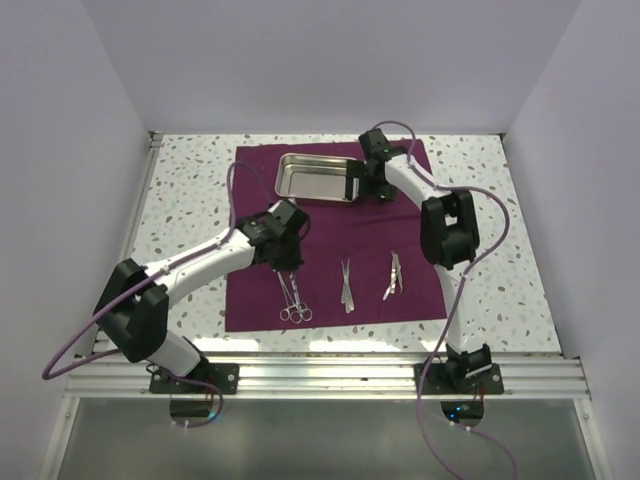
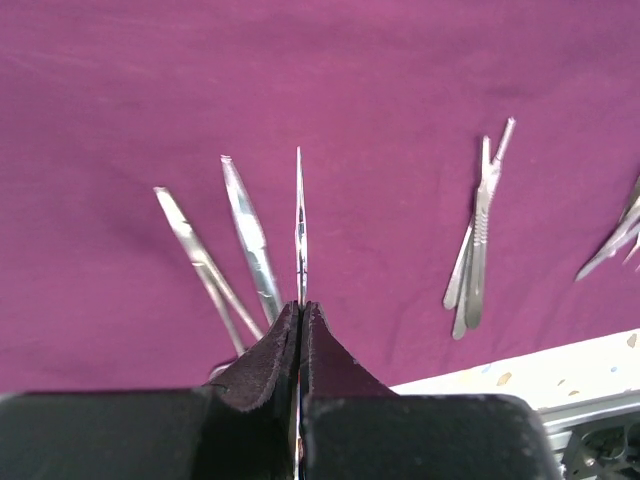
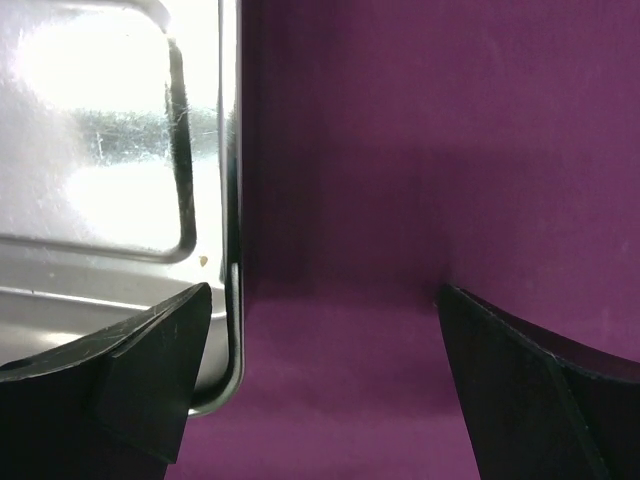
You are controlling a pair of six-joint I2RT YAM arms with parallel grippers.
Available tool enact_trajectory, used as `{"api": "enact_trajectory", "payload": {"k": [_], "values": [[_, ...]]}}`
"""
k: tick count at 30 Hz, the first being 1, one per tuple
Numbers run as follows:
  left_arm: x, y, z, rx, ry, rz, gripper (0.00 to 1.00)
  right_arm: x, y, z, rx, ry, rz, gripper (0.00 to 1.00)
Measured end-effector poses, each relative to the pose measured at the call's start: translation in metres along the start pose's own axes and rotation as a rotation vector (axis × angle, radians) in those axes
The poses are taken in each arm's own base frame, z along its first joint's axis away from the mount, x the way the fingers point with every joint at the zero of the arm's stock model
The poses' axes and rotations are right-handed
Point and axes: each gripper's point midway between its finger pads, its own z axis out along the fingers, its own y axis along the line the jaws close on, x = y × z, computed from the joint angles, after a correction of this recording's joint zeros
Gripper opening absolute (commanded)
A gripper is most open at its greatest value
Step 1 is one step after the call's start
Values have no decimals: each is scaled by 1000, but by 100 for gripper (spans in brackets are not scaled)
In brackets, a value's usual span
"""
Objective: Open and lay out the surgical kit
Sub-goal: Place the medical item in the surgical kit, then reset both arms
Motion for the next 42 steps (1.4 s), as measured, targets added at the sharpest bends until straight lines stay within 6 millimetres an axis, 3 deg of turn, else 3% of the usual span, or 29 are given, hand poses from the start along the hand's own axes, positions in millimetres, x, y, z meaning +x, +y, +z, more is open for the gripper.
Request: {"api": "enact_trajectory", "payload": {"k": [6, 9, 11, 12, 13, 14, 19, 22, 25, 30, 35, 37, 39, 40, 42], "values": [[26, -6, 19, 50, 17, 15, 1, 27, -11, -20, 9, 51, 19, 98], [41, 2, 26, 37, 46, 8, 7, 32, -13, -29, 2, 56, 27, 98], [45, 5, 28, 31, 57, 6, 27, 33, -13, -35, -4, 53, 31, 98], [45, 6, 28, 29, 56, 3, 47, 33, -13, -37, -5, 51, 33, 99], [45, 5, 28, 29, 55, -1, 78, 32, -12, -37, -7, 49, 35, 98], [44, 5, 28, 29, 53, -2, 99, 31, -12, -37, -9, 46, 36, 98], [40, 6, 25, 17, 37, -17, 99, 28, -10, -40, -13, 42, 44, 98], [25, -2, 15, 15, 8, -16, 100, 18, -6, -44, -20, 24, 47, 98], [-6, -22, -6, 38, -55, -11, 99, 0, 0, -48, -35, -12, 52, 98], [-75, -67, -52, 117, -208, 11, 99, -30, 12, -45, -57, -66, 61, 98], [-117, -70, -73, 130, -288, 34, 99, -40, 13, -52, -65, -88, 65, 98], [-132, -62, -77, 118, -315, 42, 99, -45, 11, -69, -71, -110, 70, 98], [-146, -53, -81, 103, -342, 59, 99, -46, 8, -101, -93, -151, 75, 98], [-151, -49, -81, 94, -355, 65, 100, -42, 5, -119, -103, -161, 76, 98], [-158, -39, -80, 71, -367, 81, 99, -29, -3, -176, -141, -225, 81, 99]]}}
